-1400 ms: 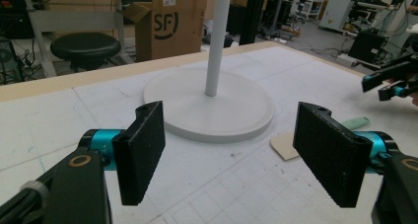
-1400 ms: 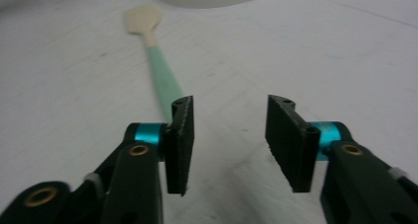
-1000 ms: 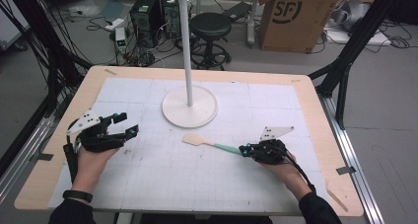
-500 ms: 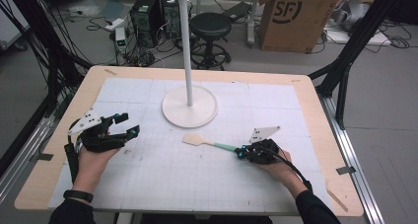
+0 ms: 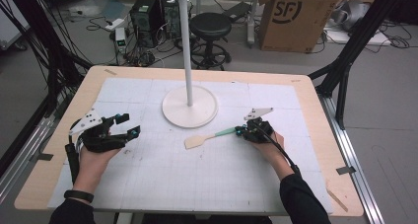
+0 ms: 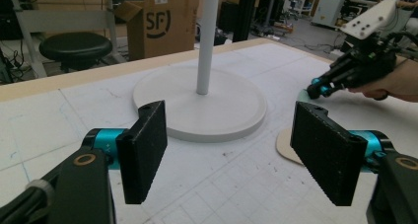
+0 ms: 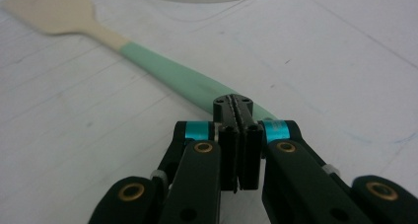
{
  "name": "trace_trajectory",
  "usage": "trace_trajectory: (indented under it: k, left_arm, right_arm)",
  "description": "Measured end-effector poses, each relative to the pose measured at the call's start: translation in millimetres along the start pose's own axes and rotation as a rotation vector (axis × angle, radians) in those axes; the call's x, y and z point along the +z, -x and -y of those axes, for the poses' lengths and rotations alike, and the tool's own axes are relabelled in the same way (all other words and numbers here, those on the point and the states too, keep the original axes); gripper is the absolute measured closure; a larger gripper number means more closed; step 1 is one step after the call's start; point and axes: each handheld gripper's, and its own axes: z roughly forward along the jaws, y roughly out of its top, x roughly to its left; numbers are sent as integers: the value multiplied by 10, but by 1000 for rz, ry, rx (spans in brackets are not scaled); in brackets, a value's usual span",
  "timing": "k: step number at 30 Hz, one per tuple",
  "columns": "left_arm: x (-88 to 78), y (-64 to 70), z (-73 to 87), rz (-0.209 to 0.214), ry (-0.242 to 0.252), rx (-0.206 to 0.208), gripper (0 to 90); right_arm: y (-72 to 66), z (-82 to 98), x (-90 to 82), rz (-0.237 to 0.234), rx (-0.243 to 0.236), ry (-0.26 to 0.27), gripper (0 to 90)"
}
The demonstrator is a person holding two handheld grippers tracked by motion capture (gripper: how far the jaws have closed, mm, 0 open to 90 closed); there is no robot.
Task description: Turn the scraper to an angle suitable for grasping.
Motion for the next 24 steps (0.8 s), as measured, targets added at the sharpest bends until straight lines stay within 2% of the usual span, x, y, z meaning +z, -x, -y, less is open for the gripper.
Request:
trace_trajectory:
  k: [6, 8, 10, 12, 15, 16, 18, 20, 22, 24]
  left_arm:
    - [24, 15, 5, 5, -11, 11, 307]
    - [21, 14, 5, 2, -10, 12, 307]
    - [8, 3, 2, -1, -3, 12, 306]
    - [-29, -24, 0, -11, 5, 7, 305]
    - [-57, -48, 3, -21, 13, -2, 300]
    - [-73, -60, 5, -26, 15, -5, 300]
    - [-108, -86, 5, -31, 18, -8, 299]
    - [-153, -120, 3, -35, 18, -10, 293]
    - [-192, -144, 6, -42, 22, -13, 291]
    - [-230, -168, 13, -48, 31, -24, 291]
  right_arm:
    - [37, -49, 68, 8, 44, 7, 897]
    - [54, -47, 10, -1, 69, 28, 836]
    - [75, -51, -115, -16, 89, 63, 795]
    - [99, -47, -310, -29, 117, 124, 725]
    - [164, 26, -643, -6, 157, 219, 575]
    - [164, 26, -643, -6, 157, 219, 575]
    - [219, 112, -836, 15, 202, 255, 492]
    - [257, 232, -976, 50, 211, 295, 443]
    - [287, 383, -1058, 99, 212, 313, 399]
    - [317, 497, -1088, 125, 223, 325, 381]
